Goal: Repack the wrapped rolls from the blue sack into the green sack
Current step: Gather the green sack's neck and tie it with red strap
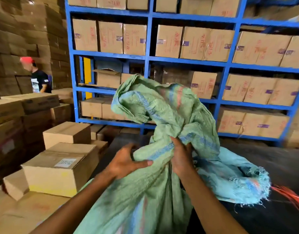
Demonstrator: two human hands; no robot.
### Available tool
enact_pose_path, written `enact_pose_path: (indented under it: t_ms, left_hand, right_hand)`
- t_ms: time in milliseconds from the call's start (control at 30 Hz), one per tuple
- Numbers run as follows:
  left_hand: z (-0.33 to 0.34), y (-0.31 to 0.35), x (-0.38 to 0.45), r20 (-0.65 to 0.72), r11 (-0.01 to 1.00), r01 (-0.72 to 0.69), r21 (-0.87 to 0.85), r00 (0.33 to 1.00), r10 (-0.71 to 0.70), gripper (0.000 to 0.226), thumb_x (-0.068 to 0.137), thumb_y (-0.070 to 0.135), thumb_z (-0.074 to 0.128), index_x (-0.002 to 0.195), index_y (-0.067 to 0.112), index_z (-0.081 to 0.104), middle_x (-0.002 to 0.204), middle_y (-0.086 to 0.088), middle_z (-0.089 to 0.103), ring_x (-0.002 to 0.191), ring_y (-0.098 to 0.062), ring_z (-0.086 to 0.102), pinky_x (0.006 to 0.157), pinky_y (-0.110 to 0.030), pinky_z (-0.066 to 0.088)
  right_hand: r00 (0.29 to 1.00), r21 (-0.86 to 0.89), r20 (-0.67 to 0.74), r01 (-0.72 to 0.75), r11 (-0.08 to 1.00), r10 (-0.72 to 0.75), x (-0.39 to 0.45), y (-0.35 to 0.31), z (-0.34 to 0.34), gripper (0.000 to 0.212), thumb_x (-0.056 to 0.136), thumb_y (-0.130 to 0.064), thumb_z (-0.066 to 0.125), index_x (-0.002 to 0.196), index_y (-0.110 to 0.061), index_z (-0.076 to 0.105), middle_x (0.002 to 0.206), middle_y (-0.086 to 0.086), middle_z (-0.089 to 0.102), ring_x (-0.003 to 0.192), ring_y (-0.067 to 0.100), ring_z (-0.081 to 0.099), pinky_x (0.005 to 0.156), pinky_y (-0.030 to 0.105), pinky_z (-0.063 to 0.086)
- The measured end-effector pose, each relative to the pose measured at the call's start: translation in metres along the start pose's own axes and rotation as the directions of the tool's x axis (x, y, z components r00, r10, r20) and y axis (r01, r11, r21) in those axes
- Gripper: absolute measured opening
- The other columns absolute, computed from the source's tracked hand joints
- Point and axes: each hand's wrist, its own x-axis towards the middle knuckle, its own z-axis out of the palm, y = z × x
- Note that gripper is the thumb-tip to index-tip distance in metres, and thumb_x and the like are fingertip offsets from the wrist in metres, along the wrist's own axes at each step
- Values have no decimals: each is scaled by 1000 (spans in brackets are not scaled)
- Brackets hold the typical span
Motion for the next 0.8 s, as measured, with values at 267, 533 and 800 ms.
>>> enact_pose_path:
  t_ms: [267, 533, 800]
  left_hand:
    - [45, -7, -22, -18, 836, 65, -545, 996, -89, 33, 68, 11, 83, 96, 22, 70, 90, 13, 74, 87, -1, 67, 80, -26, 53]
    - [78, 2, -21, -194, 953, -15, 303, 978, 76, 60, 77, 41, 56, 125, 5, 46, 113, -14, 62, 106, -32, 59, 80, -35, 42]
    - [48, -31, -50, 30, 966, 170, -195, 985, -167, 60, 62, 45, 84, 106, 34, 44, 106, 14, 54, 100, 1, 54, 85, -14, 45]
  right_hand:
    - [961, -448, 277, 131, 885, -2, -6, -10, 31, 24, 83, -37, 65, 99, -19, 67, 94, 1, 70, 89, 18, 66, 83, 34, 53]
    - [938, -513, 315, 40, 857, 144, -27, 35, 1, 9, 83, -30, 71, 86, -23, 65, 90, -5, 70, 81, 6, 68, 71, 18, 50]
    - [820, -492, 541, 128, 861, 187, -20, 51, 7, 19, 65, -32, 78, 82, -24, 74, 84, -3, 73, 84, 13, 68, 80, 33, 54]
